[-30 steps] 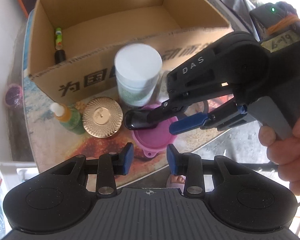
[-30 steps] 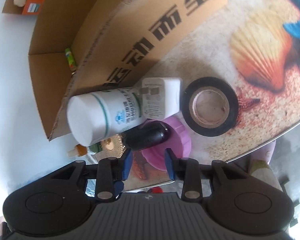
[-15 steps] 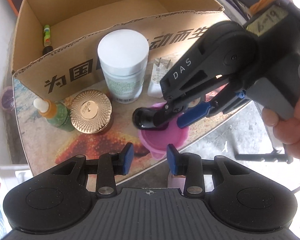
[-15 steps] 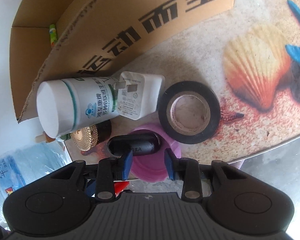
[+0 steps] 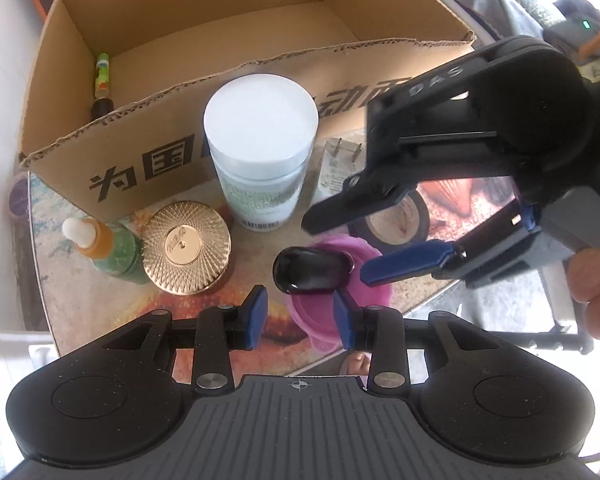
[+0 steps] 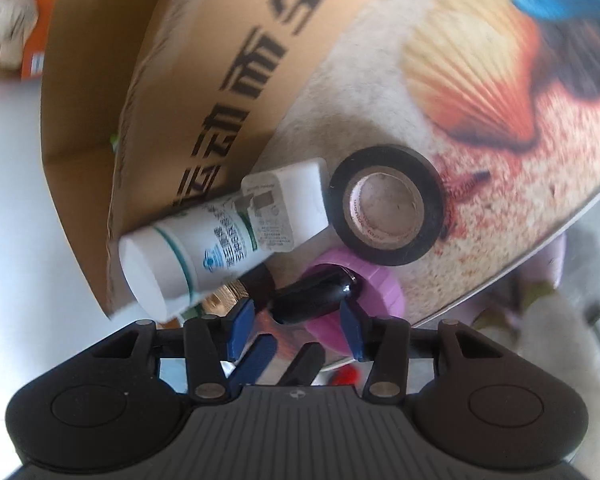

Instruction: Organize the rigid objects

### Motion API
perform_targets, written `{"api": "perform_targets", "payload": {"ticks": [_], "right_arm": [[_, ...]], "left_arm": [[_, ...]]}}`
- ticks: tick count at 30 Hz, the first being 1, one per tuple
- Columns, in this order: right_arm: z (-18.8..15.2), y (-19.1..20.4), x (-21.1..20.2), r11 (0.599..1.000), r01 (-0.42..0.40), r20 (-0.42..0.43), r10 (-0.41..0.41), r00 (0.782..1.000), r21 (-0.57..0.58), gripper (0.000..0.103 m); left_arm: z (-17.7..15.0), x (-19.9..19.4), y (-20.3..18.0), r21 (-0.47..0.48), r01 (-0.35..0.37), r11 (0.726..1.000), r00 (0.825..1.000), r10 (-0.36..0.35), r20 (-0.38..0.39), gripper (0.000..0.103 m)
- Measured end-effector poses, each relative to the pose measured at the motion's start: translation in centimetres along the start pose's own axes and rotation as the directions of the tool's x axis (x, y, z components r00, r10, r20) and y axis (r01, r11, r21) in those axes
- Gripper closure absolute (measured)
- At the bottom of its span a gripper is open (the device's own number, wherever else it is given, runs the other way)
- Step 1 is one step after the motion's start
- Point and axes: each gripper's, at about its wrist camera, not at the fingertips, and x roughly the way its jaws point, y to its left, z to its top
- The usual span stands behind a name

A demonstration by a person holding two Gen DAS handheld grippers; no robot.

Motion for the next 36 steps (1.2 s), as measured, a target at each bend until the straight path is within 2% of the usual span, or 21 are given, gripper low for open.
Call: {"api": "perform_targets", "payload": {"ticks": [6, 21, 25, 30, 36], "right_arm": [[0.6, -1.5, 0.3, 0.995, -0.037, -0.010, 0.038, 0.999, 0.088, 0.051], [1.1, -3.8, 2.8, 0.987, -0.072, -0.055, 0.081, 0.995, 0.145, 0.052], [0.8, -4.5, 3.0, 0.982, -0.091, -0.055, 0.101, 0.993, 0.164, 0.052], [0.3, -5.1, 3.0, 0.979, -0.105, -0.050, 0.115, 0.992, 0.174, 0.052], [0.0, -5.3, 3.0, 0.976, -0.123, -0.047, 0.133, 0.990, 0.181, 0.054]], "left_arm": [[0.6, 1.1, 0.4, -0.008, 0.025, 1.000, 1.000, -0.025, -0.003, 0.068], [0.8, 1.3, 1.8, -0.065, 0.072, 0.995, 0.997, -0.069, 0.046, 0.070], [0.0, 0.5, 0.9, -0.029, 0.074, 0.997, 0.995, -0.072, 0.067, 0.072], [-0.8, -0.6, 0.5, -0.010, 0.086, 0.996, 0.993, -0.084, 0.085, 0.078], [-1.3, -1.8, -0.6, 0.082, 0.097, 0.992, 0.987, -0.107, 0.121, 0.084]]}}
